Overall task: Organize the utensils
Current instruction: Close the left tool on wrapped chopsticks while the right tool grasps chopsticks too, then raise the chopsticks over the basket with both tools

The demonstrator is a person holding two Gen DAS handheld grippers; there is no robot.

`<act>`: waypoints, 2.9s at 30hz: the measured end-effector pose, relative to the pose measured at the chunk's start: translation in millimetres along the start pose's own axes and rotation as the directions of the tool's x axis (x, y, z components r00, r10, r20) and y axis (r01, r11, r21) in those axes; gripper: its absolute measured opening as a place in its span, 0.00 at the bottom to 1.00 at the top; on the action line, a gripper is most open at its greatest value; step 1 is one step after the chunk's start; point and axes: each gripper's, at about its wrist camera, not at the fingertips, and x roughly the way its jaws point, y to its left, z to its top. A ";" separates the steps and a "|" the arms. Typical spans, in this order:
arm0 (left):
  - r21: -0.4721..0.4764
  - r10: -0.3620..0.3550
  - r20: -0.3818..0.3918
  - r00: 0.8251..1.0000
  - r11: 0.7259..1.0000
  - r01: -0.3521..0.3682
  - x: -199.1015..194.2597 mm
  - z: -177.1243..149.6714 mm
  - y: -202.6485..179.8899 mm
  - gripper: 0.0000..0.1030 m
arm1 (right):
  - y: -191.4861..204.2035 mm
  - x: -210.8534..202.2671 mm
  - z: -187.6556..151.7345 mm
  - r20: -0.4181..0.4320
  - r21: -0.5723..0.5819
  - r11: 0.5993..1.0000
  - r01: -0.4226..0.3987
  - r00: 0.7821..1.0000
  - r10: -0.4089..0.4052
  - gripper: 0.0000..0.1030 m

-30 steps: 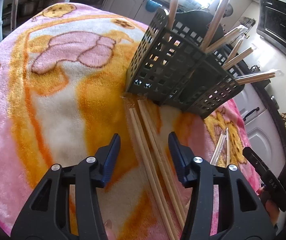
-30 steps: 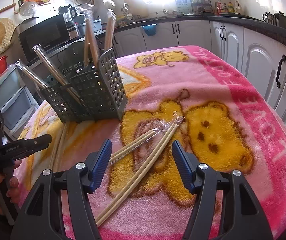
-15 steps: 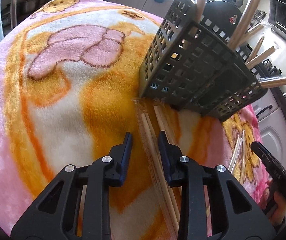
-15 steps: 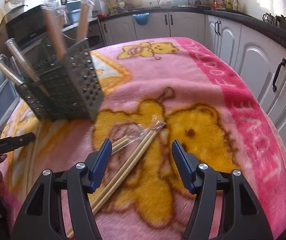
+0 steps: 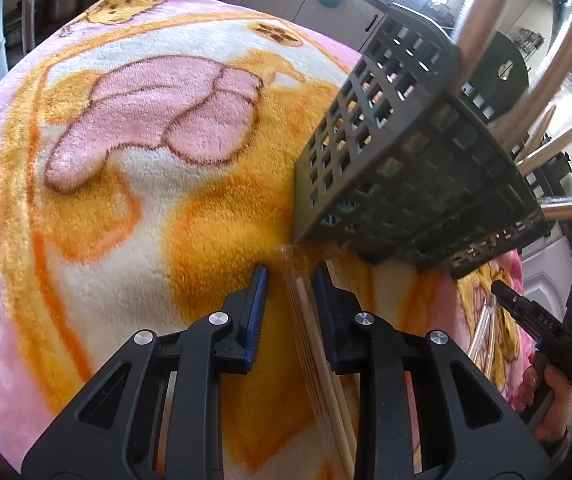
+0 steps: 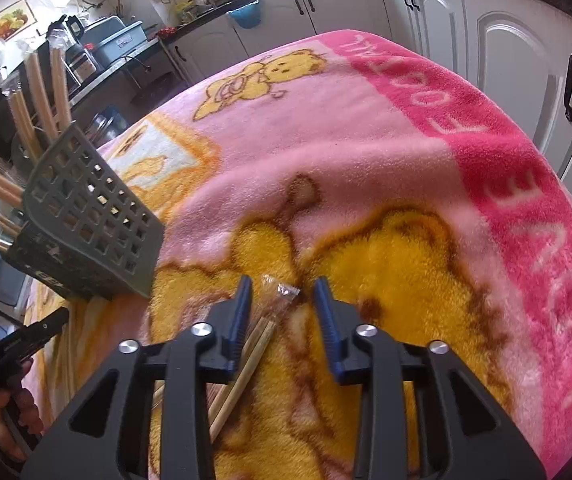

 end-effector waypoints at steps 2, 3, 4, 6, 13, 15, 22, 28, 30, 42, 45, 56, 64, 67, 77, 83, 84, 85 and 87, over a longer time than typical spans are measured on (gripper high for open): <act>-0.001 0.001 0.004 1.000 1.000 -0.001 -0.2 2.6 1.7 0.19 | 1.8 0.9 0.0 0.000 -0.031 0.999 0.020 1.000 -0.020 0.22; -0.005 0.000 0.007 1.000 1.000 0.000 1.1 3.4 1.2 0.19 | 2.6 1.9 0.2 0.001 -0.043 0.999 0.027 1.000 -0.027 0.22; -0.008 -0.001 0.008 1.000 1.000 0.001 2.4 4.1 0.6 0.19 | 2.8 1.7 0.0 0.002 -0.054 0.998 0.035 0.999 -0.035 0.20; -0.013 -0.002 0.011 1.000 1.000 0.002 3.1 5.9 1.0 0.19 | 2.0 2.0 -0.6 0.006 -0.066 0.997 0.041 0.999 -0.041 0.15; -0.003 0.013 0.023 1.000 1.000 -0.012 8.7 7.8 -1.8 0.14 | -0.9 -9.0 -4.8 0.047 -0.049 0.998 0.026 0.999 -0.024 0.07; -0.002 0.010 0.024 1.000 1.000 -0.010 9.2 7.7 -0.5 0.13 | -0.1 -14.9 -5.4 0.067 -0.044 0.999 0.014 0.998 -0.012 0.07; -0.023 -0.016 0.034 0.999 1.000 0.017 8.2 2.2 8.2 0.05 | 8.7 -41.1 -6.4 0.140 -0.068 0.998 -0.018 0.990 0.027 0.06; -0.052 -0.046 0.063 0.997 0.997 0.050 -3.4 -5.5 15.8 0.02 | 16.9 -59.9 -8.9 0.186 -0.099 0.993 -0.057 0.980 0.074 0.06; -0.039 -0.039 0.085 0.996 0.998 0.042 -13.5 -9.5 14.9 0.02 | 21.4 -66.1 -10.1 0.196 -0.112 0.992 -0.061 0.977 0.082 0.06; 0.028 -0.105 0.249 0.963 0.995 0.101 -82.5 -14.3 -5.3 0.01 | 79.2 -106.2 -16.4 0.249 -0.285 0.948 -0.141 0.944 0.215 0.06; 0.053 -0.121 0.285 0.951 0.992 0.111 -99.0 -14.0 -13.3 0.01 | 95.4 -114.8 -18.6 0.251 -0.331 0.930 -0.158 0.936 0.248 0.06; 0.141 -0.182 0.350 0.919 0.980 0.140 -135.6 -11.4 -42.0 0.01 | 143.6 -134.1 -24.1 0.230 -0.458 0.866 -0.202 0.914 0.334 0.05; 0.210 -0.227 0.379 0.897 0.965 0.155 -154.4 -1.9 -64.8 0.00 | 163.9 -154.5 -18.3 0.245 -0.515 0.826 -0.228 0.885 0.397 0.04; 0.230 -0.247 0.377 0.893 0.958 0.168 -157.2 1.1 -72.9 0.00 | 168.7 -161.1 -14.9 0.256 -0.532 0.816 -0.227 0.875 0.410 0.04; 0.286 -0.294 0.400 0.868 0.940 0.186 -174.2 13.8 -94.0 0.00 | 176.4 -174.0 -3.9 0.283 -0.551 0.802 -0.231 0.852 0.440 0.04; 0.319 -0.315 0.422 0.850 0.929 0.186 -188.6 27.1 -106.5 0.00 | 180.3 -185.3 6.4 0.315 -0.558 0.799 -0.225 0.833 0.455 0.04; 0.324 -0.318 0.425 0.847 0.928 0.186 -189.6 29.0 -107.5 0.00 | 181.5 -187.1 8.5 0.321 -0.560 0.798 -0.223 0.830 0.457 0.04; 0.330 -0.322 0.428 0.844 0.926 0.186 -191.6 31.3 -109.6 0.00 | 181.9 -188.9 10.9 0.327 -0.560 0.799 -0.220 0.827 0.458 0.04; 0.339 -0.327 0.440 0.836 0.923 0.183 -196.6 36.0 -113.5 0.00 | 182.7 -191.9 15.7 0.336 -0.558 0.800 -0.221 0.821 0.461 0.04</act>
